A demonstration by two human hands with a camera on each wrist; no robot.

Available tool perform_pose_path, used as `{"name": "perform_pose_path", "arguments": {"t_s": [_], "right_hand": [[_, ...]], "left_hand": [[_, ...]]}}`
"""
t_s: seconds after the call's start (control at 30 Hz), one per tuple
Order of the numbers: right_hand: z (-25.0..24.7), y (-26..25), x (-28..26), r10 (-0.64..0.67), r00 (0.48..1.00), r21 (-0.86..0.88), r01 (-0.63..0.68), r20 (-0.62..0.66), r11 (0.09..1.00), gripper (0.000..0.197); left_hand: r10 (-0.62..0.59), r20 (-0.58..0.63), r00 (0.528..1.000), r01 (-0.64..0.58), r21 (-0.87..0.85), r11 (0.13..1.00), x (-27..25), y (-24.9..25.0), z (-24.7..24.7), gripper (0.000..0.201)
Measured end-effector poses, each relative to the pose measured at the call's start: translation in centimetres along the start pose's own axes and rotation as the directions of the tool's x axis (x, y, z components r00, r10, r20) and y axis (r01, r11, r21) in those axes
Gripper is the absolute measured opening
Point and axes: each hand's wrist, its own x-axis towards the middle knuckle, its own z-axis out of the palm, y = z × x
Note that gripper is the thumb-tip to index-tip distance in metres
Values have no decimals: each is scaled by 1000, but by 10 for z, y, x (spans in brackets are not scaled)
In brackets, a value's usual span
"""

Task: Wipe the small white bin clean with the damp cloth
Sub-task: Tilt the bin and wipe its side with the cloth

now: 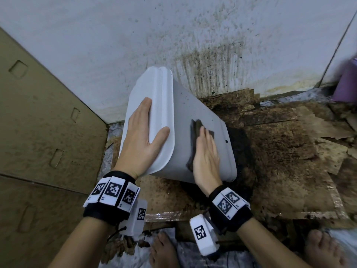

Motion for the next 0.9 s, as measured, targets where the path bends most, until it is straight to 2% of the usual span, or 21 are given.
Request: {"name": "perform_pose_path", "arguments": {"t_s": [0.07, 0.17, 0.27, 0.33, 0.47, 0.63, 0.77, 0.9], "right_hand": [[2, -22, -2, -102, 993, 23, 101, 53, 995, 55], [3, -29, -4, -243, 963, -47, 250, 116, 967, 58], [2, -8, -1, -322, 944, -76, 327, 71, 942, 57], [0, 14, 2, -333, 943, -86, 333, 17, 939, 57], [-10, 71, 4, -228, 972, -81, 223, -50, 971, 57], [-27, 120, 4, 42, 999, -37, -43, -34, 998, 50], [-23, 119, 5, 91, 995, -8, -92, -48, 996, 50], [-10, 91, 9, 116, 988, 16, -114, -105, 993, 52]], "left_hand": [[5, 5, 1000, -5, 3, 1000, 0, 0, 0, 86], [-4, -1, 1000, 4, -8, 1000, -1, -2, 0, 85], [-8, -5, 1000, 8, -18, 1000, -1, -4, -1, 86], [-10, -6, 1000, 9, -27, 1000, -2, -4, -1, 86], [-8, -10, 1000, 8, -35, 999, -1, -3, -1, 86], [-5, -16, 1000, 4, -36, 999, -1, -5, -2, 86], [-3, -14, 1000, 3, -23, 1000, 0, -5, -2, 86], [-4, -12, 1000, 4, -19, 1000, 1, -4, -2, 86]]}}
